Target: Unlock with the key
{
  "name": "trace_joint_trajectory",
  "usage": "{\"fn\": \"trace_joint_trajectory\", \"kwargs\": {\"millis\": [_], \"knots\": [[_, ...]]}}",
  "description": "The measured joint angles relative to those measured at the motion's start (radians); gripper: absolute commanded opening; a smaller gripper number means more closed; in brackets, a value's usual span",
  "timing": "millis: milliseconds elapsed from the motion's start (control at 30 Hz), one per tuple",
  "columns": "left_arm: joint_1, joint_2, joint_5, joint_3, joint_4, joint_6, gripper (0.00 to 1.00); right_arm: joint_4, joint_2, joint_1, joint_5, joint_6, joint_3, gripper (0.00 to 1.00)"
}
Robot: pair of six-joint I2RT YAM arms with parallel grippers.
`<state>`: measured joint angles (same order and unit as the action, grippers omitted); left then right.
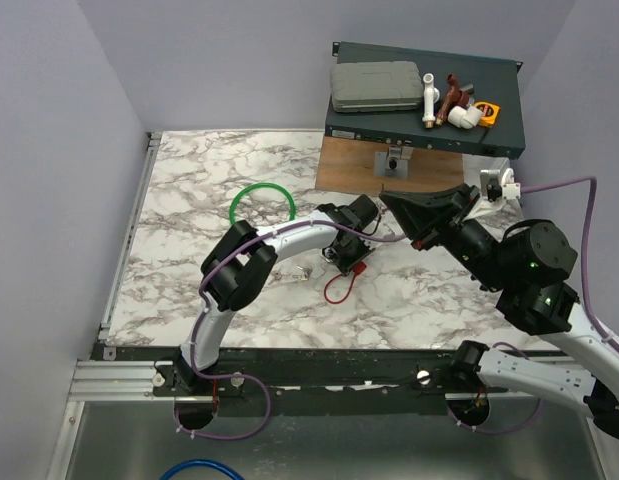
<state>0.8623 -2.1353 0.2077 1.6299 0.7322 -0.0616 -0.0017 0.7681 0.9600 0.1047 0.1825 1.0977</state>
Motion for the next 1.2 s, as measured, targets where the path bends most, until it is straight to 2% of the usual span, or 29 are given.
{"fn": "trace_joint_trajectory", "kwargs": {"millis": [233,433,633,833,967,1200], "knots": [[0.006,0.032,-0.025,-0.043,-0.034,-0.040,0.00,-0.018,0.023,0.000,0.011,0.000,0.055,0.01],[0.005,0.125,-0.023,-0.069,0.049,-0.076,0.00,-0.045,0.037,0.000,0.026,0.000,0.102,0.01],[0.006,0.420,-0.032,-0.114,0.131,-0.124,0.00,-0.073,0.074,0.000,0.039,0.008,0.159,0.01],[0.006,0.853,-0.142,-0.280,0.192,-0.232,0.00,-0.084,0.155,0.000,0.033,0.037,0.179,0.01],[0.008,1.075,-0.198,-0.311,0.250,-0.354,0.00,-0.106,0.226,0.000,-0.005,0.056,0.189,0.01],[0.021,1.435,-0.167,-0.341,0.229,-0.644,0.00,-0.159,0.291,0.000,-0.100,0.075,0.243,0.01]]}}
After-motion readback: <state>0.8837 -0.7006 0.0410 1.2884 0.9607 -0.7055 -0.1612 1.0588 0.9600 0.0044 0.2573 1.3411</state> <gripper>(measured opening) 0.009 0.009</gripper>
